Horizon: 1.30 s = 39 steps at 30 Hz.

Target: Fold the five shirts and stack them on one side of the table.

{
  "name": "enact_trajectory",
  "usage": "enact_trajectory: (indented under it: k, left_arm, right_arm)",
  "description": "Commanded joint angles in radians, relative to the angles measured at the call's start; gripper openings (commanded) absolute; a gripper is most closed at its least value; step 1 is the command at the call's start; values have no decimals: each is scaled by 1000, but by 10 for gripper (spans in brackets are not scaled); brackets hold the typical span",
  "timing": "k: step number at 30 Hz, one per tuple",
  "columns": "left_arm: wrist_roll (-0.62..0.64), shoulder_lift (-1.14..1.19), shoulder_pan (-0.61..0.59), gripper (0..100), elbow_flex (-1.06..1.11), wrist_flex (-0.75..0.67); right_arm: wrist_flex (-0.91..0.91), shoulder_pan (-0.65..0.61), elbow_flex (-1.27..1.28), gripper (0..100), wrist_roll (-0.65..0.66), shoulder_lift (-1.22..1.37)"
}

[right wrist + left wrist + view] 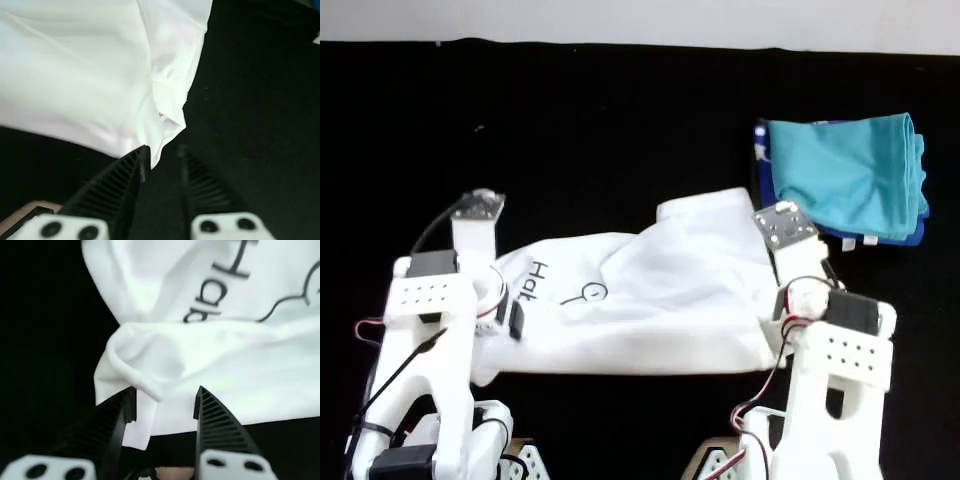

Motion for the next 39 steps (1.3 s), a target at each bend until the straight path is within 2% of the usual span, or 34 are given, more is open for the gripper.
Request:
enact_trajectory:
  k: [1,4,6,10,14,19,22,25,31,35,37,39]
  left_arm:
    - [-35,-12,1,196,5,114]
    - [-161,-13,4,196,4,279]
    - [-232,-13,-1,196,-21,361]
    - [-232,-13,-1,196,-147,413]
    - [-106,-5,5,196,-297,318]
    - [114,-2,18,196,-334,48]
    - [129,31,74,196,-302,-44]
    - [129,140,125,196,-291,-57]
    - [129,435,130,196,-381,-54]
    - [127,570,128,194,-452,17]
    - [127,608,124,152,-489,64]
    - [127,621,108,51,-527,97]
  right_arm:
    - [27,12,-68,270,12,-104]
    - [-41,1,-104,270,-6,-176]
    - [-134,-28,-90,270,-72,-188]
    - [-286,-157,-27,269,-144,-108]
    - [-415,-243,-10,269,-155,74]
    - [-507,-320,-79,269,-242,335]
    - [-512,-361,-174,269,-267,487]
    - [-506,-389,-305,269,-315,621]
    - [-437,-469,-547,269,-331,829]
    - [-386,-493,-656,269,-328,964]
    - [-386,-493,-694,269,-327,1030]
    - [-386,-492,-717,231,-327,1086]
